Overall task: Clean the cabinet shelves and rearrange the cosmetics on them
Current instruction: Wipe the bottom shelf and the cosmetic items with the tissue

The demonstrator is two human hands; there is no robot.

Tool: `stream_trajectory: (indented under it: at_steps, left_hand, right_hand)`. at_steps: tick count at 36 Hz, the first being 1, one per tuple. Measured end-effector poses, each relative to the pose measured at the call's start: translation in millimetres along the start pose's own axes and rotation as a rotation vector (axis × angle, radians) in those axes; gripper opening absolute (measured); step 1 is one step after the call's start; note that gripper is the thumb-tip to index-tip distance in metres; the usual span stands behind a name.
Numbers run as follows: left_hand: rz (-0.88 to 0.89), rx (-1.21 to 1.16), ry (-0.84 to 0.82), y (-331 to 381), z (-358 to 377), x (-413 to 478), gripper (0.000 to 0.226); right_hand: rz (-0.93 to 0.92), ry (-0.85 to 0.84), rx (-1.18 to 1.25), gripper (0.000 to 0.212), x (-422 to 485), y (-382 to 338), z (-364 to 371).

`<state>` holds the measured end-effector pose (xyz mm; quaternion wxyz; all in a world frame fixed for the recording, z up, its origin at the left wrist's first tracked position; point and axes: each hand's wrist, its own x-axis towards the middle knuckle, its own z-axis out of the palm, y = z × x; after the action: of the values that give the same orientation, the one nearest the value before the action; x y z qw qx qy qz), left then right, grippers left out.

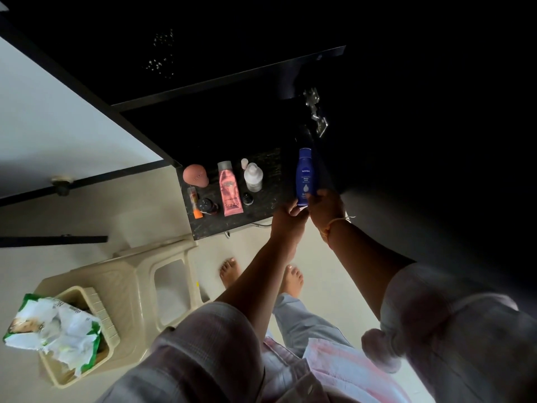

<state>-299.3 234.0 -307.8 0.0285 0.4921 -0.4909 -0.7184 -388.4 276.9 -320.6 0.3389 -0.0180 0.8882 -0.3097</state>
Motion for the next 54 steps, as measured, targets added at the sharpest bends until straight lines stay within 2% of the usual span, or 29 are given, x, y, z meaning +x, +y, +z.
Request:
stream_trajectory:
  at_steps: [5, 11, 15, 19, 29, 34, 44, 54]
  left_hand:
    - [-0.028, 0.012, -0.052, -1.0, 4.7, 7.1, 0.045]
    - [0.006, 0.069, -0.122, -3.2, 9.8, 19.3, 0.042]
    - [-0.02, 0.077, -0.144, -2.6, 14.5, 26.6, 0.047]
    - [-0.039, 0.053, -0.13, 2.1, 19.2, 27.5, 0.047]
    - [0.01, 0.124, -0.089, 6.9, 22.7, 27.3, 0.054]
    - [0.023, 0.158, -0.086, 8.9, 23.4, 25.8, 0.057]
    - [0.017, 0.157, -0.074, 10.5, 24.3, 25.3, 0.061]
    - [0.043, 0.197, -0.079, 15.0, 22.1, 20.1, 0.061]
  right_hand:
    - [0.008, 0.044, -0.072, 0.034, -0.2, 1.4, -1.7]
    - [0.016, 0.087, -0.049, 0.038, -0.6, 4.1, -2.2]
    - [0.029, 0.121, -0.016, 0.044, -0.9, 5.1, -4.0]
    - [0.02, 0.139, 0.002, 0.049, -2.5, 6.3, -8.4]
    - [-0.078, 0.099, -0.098, 0.037, 3.7, 15.6, -24.5]
    - [-0.114, 0.076, -0.047, 0.035, 5.7, 17.5, -28.6]
    - [-0.129, 0.065, 0.052, 0.032, 4.4, 17.5, -31.8]
    - [-0.109, 0.066, -0.004, 0.031, -0.3, 13.5, -28.0]
